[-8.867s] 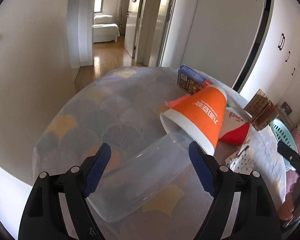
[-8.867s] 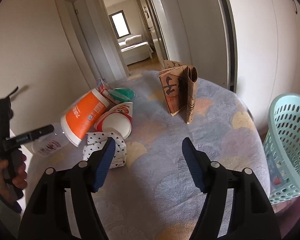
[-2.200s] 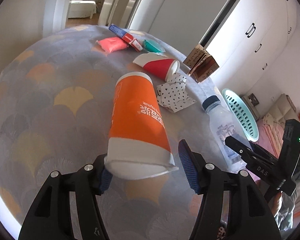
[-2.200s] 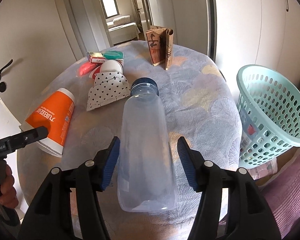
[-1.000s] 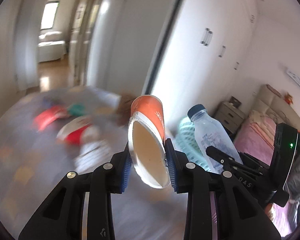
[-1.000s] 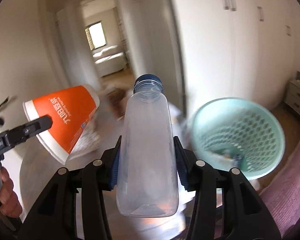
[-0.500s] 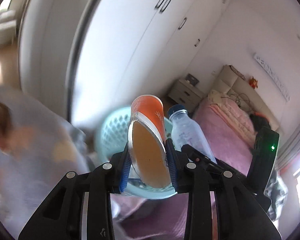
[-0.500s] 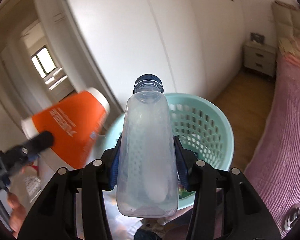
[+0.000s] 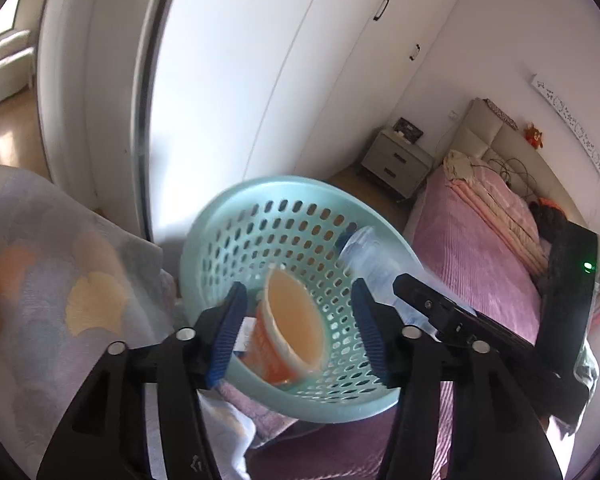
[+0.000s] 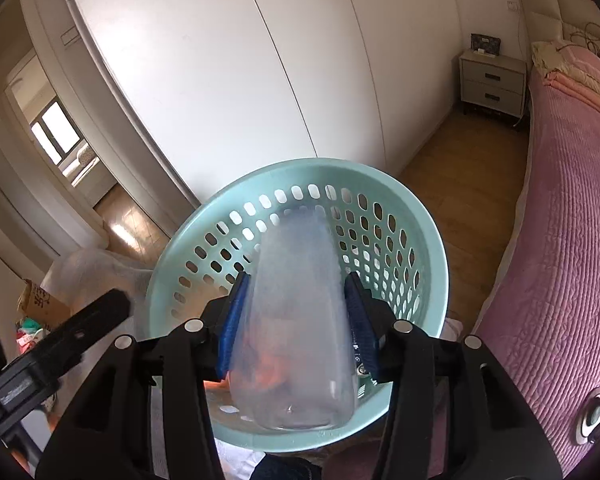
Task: Collect trash
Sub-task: 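Carry the orange cup and clear bottle to the green basket and release both, then grasp the polka-dot paper with the left tool while the right tool grasps the brown paper bag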
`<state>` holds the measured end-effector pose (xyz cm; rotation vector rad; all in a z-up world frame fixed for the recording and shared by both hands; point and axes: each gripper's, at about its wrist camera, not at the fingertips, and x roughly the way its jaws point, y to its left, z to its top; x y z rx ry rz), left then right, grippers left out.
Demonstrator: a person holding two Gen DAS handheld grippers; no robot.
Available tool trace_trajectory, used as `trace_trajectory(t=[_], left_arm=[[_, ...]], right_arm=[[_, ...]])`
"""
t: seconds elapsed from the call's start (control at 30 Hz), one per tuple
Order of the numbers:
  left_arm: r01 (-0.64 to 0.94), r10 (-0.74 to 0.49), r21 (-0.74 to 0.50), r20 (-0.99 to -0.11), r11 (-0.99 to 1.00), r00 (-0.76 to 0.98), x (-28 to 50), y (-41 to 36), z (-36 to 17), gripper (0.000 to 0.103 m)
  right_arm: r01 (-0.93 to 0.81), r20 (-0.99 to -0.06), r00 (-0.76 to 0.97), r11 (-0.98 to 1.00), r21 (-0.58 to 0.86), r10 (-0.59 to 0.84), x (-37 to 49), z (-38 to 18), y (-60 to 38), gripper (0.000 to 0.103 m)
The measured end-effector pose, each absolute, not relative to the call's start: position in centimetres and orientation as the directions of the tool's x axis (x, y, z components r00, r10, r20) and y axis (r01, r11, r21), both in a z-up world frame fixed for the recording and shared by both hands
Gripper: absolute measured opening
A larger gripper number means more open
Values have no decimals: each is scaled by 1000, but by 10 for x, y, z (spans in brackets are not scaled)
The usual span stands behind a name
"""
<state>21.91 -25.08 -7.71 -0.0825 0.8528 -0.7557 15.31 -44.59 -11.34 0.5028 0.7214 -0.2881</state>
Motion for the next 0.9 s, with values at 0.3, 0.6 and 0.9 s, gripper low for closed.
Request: trace_trajectory(t=[0.3,0.6,0.9], left_arm=[[555,-639,-352,-593,753,490,192,-197,-48,56],[475,-584,-344,-543,810,603,154,-124,-22,56],[275,-381,-269,-552,923,742,135,-25,-18,64]], right_arm=[[395,-670,739,852,344,-73,141,-101,-436,46],[291,-605,796,894,340,-29,131,-64,-386,46],[98,-558,826,954,284,82,143,-42,-306,46]])
